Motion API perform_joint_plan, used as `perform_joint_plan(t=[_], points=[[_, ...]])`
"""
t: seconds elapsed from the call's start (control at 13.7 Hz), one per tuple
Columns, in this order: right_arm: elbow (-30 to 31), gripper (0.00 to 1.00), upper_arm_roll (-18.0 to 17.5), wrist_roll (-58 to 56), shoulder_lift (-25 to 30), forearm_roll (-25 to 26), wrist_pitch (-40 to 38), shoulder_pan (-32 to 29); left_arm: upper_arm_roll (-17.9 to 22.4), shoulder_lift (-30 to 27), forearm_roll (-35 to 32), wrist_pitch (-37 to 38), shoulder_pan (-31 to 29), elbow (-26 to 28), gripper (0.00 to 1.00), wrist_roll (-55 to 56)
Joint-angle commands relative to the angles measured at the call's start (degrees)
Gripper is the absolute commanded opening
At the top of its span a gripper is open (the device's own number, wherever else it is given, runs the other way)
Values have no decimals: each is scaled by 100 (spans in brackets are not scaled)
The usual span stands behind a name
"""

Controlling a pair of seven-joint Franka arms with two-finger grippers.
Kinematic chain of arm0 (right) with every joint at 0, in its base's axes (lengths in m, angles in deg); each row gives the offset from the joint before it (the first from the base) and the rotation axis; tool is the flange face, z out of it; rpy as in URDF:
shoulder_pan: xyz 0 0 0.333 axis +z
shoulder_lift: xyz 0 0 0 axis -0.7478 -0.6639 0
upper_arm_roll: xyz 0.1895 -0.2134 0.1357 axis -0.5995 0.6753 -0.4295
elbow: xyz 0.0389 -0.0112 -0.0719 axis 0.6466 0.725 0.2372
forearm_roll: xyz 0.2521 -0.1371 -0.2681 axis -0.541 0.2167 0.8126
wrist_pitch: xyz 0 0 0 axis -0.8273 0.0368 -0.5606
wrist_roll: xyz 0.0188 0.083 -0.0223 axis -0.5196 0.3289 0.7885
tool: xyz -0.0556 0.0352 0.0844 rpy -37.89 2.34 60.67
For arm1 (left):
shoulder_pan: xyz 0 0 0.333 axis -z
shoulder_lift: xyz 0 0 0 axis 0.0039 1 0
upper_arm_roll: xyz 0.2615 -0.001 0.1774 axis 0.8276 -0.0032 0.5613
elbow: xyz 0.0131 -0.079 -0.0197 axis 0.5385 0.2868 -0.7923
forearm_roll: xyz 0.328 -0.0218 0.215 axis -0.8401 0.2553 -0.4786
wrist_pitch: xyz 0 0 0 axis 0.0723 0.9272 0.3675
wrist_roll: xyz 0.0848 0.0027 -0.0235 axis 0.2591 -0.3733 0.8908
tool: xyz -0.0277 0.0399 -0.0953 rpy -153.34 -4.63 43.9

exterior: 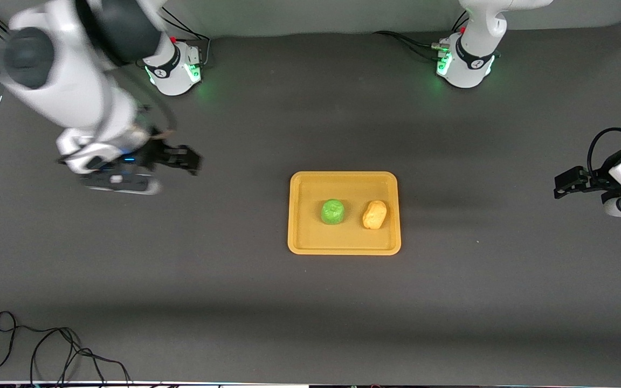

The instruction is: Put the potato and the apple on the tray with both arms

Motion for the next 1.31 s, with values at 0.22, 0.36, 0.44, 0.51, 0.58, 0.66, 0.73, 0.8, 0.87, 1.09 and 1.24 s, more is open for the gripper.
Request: perform_joint_plan(t=[0.22, 0.36, 0.44, 0.51, 0.58, 0.66, 0.73, 0.8, 0.87, 1.09, 1.24], points=[[804, 100, -1620, -1387, 797, 460, 29, -2603, -10, 2, 41, 676, 209, -586, 100, 251], [769, 100, -1629, -2143, 789, 461, 38, -3140, -27, 19, -73, 650, 271, -569, 100, 429], [690, 100, -1621, -2390, 745, 478, 29, -3299, -36, 20, -169, 606, 280, -560, 100, 420], [629, 100, -1586, -2506, 710, 487, 29, -3335, -36, 20, -187, 562, 280, -542, 100, 411], [584, 100, -1559, -2576, 692, 522, 29, -3336, -36, 46, -188, 544, 271, -542, 100, 342], [549, 100, -1550, -2586, 666, 557, 29, -3344, -36, 63, -196, 553, 254, -542, 100, 324], [453, 100, -1550, -2568, 648, 558, 29, -3344, -36, 64, -196, 562, 228, -542, 100, 306], [278, 100, -1550, -2560, 552, 566, 29, -3362, -28, 55, -196, 562, 210, -551, 100, 297], [172, 100, -1550, -2568, 482, 566, -6, -3371, -28, 55, -196, 562, 210, -560, 100, 288], [188, 100, -1410, -2753, 481, 514, -128, -3336, -28, 72, -196, 544, 210, -568, 100, 288], [180, 100, -1401, -2657, 507, 505, -147, -3336, -28, 81, -196, 527, 210, -577, 100, 288]])
